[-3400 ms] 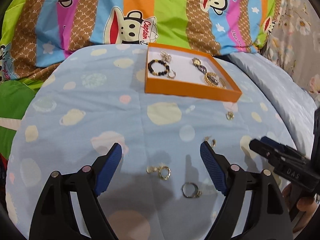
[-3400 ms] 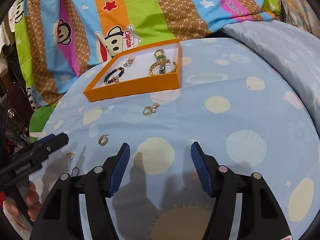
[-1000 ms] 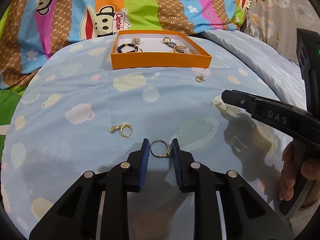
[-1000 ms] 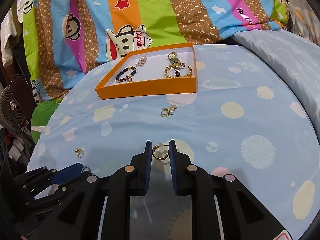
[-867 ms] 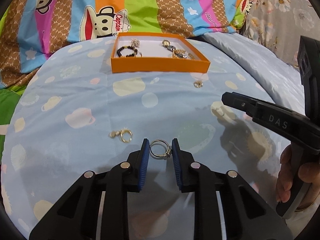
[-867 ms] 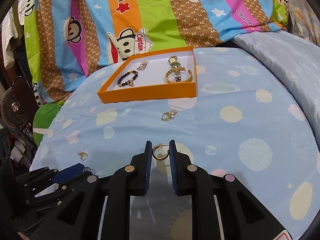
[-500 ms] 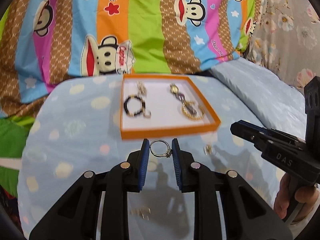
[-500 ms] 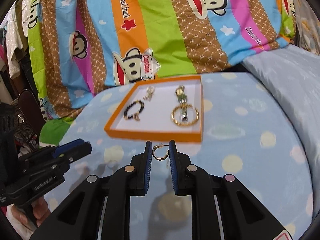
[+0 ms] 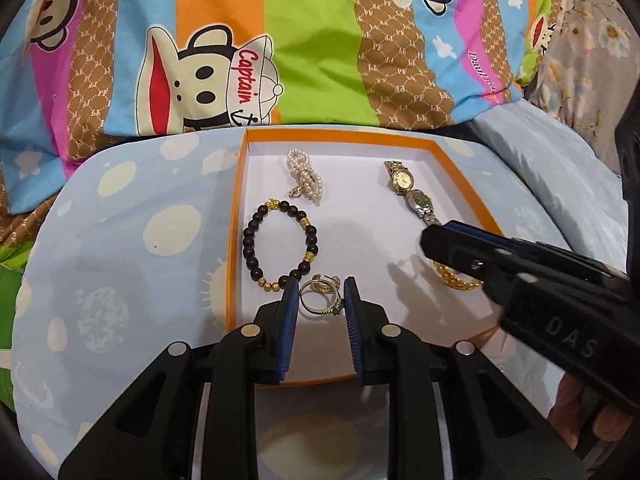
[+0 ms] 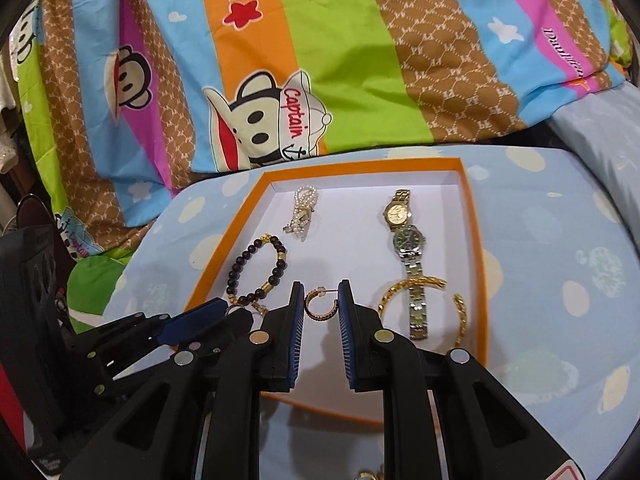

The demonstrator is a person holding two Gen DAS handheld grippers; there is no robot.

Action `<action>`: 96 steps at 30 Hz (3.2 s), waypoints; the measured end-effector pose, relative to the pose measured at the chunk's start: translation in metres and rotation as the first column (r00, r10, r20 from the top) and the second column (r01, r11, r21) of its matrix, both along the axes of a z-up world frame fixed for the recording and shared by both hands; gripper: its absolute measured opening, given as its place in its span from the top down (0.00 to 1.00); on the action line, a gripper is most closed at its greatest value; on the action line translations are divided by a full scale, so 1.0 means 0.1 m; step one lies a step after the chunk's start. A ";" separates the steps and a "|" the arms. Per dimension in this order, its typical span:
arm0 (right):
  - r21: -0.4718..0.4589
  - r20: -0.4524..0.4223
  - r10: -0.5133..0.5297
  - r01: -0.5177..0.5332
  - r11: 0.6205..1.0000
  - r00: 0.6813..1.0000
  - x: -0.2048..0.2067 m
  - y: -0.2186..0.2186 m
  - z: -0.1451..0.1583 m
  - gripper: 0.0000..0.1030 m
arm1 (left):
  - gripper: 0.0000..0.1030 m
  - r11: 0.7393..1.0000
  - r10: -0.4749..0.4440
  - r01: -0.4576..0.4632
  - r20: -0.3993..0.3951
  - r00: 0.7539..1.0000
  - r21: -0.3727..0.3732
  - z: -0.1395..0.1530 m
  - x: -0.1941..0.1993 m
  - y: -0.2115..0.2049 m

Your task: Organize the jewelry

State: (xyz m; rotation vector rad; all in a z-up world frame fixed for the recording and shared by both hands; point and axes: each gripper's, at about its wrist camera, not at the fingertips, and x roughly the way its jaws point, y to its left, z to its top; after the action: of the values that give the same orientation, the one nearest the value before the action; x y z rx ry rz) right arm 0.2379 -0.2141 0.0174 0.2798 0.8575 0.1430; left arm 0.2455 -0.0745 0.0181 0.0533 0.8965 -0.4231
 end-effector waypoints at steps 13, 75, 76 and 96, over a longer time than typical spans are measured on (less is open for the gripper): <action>0.006 0.197 -0.085 0.085 0.996 0.977 -0.55 -0.30 0.59 0.55 | 0.41 0.992 0.071 -0.059 0.103 0.992 -0.113 0.53 -0.20 0.40; -0.087 -0.023 -0.115 0.113 0.990 0.993 -1.16 -0.08 -0.27 0.83 | 1.00 0.996 0.051 -0.053 -0.032 0.998 -0.067 -0.18 -1.55 0.80; -0.083 -0.018 -0.116 0.114 0.990 0.993 -1.18 -0.09 -0.26 0.83 | 1.00 0.996 0.053 -0.055 -0.033 0.998 -0.073 -0.16 -1.55 0.82; -0.036 0.005 -0.125 0.125 0.991 0.992 -1.44 -0.20 -0.17 0.83 | 0.71 0.998 0.039 -0.042 -0.062 0.997 -0.052 -0.20 -1.72 0.72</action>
State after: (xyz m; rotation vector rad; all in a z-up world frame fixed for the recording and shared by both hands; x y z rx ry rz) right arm 0.0935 -0.2339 0.0005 0.2984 0.8368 0.0108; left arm 0.0736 -0.0025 -0.0016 -0.0271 0.9439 -0.4126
